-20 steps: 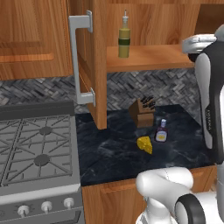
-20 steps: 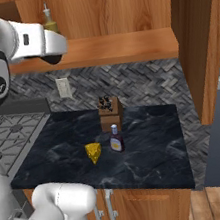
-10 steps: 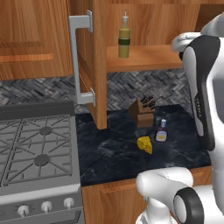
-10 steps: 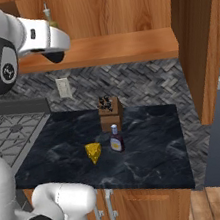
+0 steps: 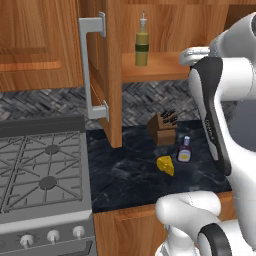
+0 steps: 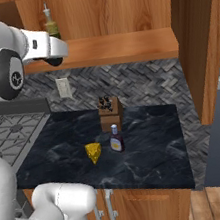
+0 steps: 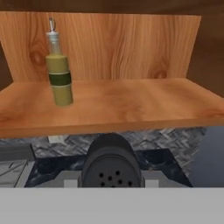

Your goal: There are various items on the counter. Only move the condiments/shakers into the cabinet.

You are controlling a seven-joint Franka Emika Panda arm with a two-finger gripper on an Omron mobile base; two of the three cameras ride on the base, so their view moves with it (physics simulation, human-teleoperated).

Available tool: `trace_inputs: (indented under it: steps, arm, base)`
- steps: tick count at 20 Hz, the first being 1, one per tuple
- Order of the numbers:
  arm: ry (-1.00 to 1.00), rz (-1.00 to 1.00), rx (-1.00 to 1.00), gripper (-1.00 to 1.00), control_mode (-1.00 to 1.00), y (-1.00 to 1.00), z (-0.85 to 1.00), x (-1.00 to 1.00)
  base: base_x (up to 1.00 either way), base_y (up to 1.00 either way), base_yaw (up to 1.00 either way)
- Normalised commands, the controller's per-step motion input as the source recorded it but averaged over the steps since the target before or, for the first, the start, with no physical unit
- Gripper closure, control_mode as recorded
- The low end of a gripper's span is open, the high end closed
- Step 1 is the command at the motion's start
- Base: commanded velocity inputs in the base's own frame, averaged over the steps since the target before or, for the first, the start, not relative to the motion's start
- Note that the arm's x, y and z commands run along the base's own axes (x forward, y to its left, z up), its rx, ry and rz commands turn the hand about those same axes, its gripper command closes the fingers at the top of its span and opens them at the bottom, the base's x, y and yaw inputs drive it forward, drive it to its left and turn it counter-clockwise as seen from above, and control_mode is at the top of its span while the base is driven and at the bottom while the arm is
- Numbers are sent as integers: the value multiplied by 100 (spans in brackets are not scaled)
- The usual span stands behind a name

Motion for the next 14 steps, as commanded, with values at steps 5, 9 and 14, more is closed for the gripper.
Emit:
trace_inputs:
  steps: [5, 9, 14]
  arm:
    - [0, 0, 0, 100, -100, 6, 0, 64]
    - [4, 1, 1, 100, -100, -13, 0, 76]
    - [8, 9, 3, 100, -100, -24, 0, 33]
  base:
    - [0, 0, 0]
    - [0, 0, 0]
    - [0, 0, 0]
